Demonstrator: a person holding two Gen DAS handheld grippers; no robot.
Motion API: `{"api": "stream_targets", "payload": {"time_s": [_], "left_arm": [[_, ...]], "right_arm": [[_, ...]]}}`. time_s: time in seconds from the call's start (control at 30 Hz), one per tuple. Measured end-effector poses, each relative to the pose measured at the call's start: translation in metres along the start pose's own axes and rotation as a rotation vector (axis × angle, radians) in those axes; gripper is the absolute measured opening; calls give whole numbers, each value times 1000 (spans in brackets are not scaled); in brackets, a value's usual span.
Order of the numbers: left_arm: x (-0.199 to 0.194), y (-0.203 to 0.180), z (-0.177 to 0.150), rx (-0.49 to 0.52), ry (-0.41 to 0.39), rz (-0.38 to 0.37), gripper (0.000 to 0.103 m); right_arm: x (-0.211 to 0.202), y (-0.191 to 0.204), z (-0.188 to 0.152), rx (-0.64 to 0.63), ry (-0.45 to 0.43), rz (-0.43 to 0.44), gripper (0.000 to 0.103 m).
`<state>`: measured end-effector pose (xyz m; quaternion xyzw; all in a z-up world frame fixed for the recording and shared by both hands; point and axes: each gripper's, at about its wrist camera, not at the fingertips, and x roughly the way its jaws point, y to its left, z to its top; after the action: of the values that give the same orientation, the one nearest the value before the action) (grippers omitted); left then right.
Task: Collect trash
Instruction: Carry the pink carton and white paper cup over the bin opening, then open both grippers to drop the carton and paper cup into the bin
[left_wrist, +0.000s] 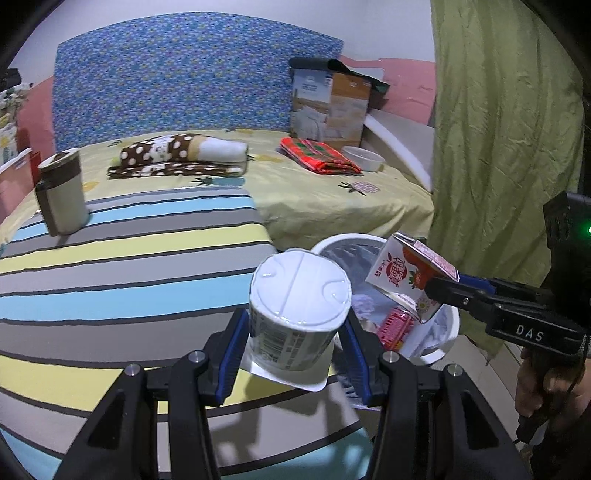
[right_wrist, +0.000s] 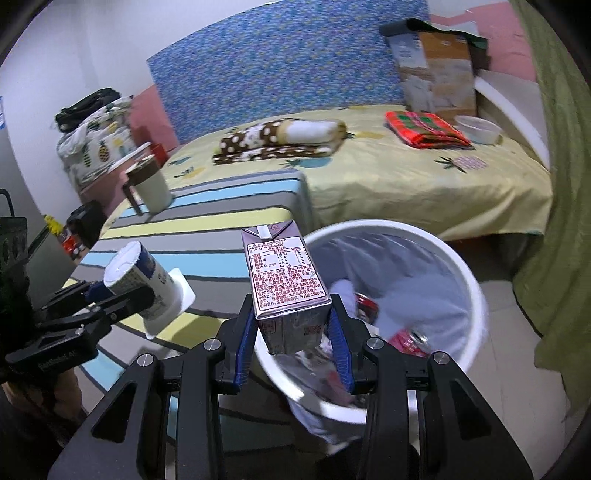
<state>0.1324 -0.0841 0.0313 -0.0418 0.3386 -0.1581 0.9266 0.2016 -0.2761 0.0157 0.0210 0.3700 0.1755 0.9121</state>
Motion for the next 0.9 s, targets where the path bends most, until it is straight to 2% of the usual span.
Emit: {"api": "stream_targets", "payload": {"time_s": [0.33, 0.9], "left_arm": [[24, -29, 5, 39, 28, -55, 52], [66, -65, 3, 100, 94, -116, 52]], "right_arm": [[-4, -28, -12, 61, 18, -56, 39], [0, -56, -27, 109, 79, -92, 39]]}}
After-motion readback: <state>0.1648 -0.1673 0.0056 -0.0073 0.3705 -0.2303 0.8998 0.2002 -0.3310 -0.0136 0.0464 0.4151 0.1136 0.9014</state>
